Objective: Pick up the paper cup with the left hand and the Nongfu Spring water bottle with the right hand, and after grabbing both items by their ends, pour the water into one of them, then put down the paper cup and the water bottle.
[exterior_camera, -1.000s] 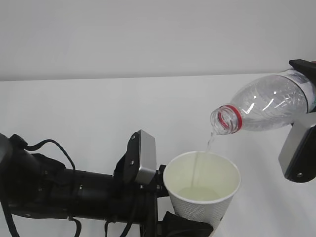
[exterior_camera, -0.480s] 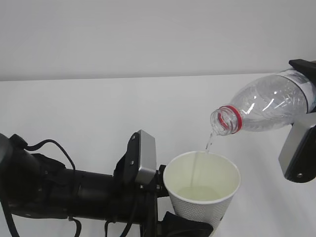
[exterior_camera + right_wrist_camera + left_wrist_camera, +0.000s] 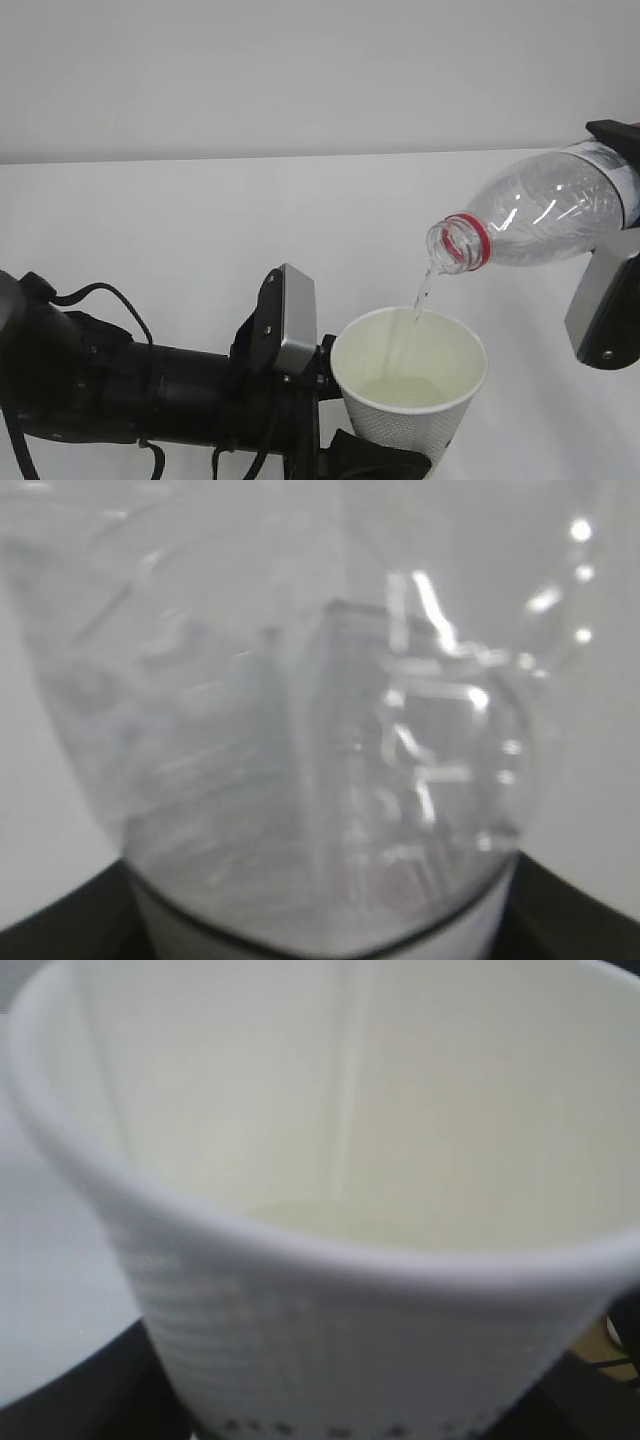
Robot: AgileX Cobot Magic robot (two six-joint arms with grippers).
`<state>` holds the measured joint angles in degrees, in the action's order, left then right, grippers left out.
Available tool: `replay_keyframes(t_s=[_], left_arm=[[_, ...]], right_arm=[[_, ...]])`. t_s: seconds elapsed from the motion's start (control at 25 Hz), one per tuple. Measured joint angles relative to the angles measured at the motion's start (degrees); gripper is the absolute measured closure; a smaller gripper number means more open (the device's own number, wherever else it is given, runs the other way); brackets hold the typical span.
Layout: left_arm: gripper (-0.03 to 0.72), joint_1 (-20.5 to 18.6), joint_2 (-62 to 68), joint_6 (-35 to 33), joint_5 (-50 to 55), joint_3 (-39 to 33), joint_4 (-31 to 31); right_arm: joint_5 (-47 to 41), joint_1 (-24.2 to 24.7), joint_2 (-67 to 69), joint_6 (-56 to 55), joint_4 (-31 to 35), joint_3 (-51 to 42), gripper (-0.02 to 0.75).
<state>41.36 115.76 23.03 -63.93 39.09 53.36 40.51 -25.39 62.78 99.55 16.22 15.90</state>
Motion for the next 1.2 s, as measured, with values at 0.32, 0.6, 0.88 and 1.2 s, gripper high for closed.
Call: replay_keyframes(t_s=[0.32, 0.6, 0.88, 1.2], left_arm=[[0.184, 0.0, 0.0, 0.0, 0.0, 0.0, 0.0], [0.184, 0.0, 0.0, 0.0, 0.0, 0.0, 0.0], [0.184, 0.0, 0.0, 0.0, 0.0, 0.0, 0.0], [0.184, 0.0, 0.0, 0.0, 0.0, 0.0, 0.0]], right_arm=[[0.0, 0.0, 0.0, 0.44, 0.09, 0.0, 0.274], [0.0, 0.0, 0.0, 0.59, 0.13, 0.0, 0.274], [0.0, 0.0, 0.0, 0.81, 0.22, 0.0, 0.274], [0.0, 0.0, 0.0, 1.01, 0.22, 0.0, 0.274]])
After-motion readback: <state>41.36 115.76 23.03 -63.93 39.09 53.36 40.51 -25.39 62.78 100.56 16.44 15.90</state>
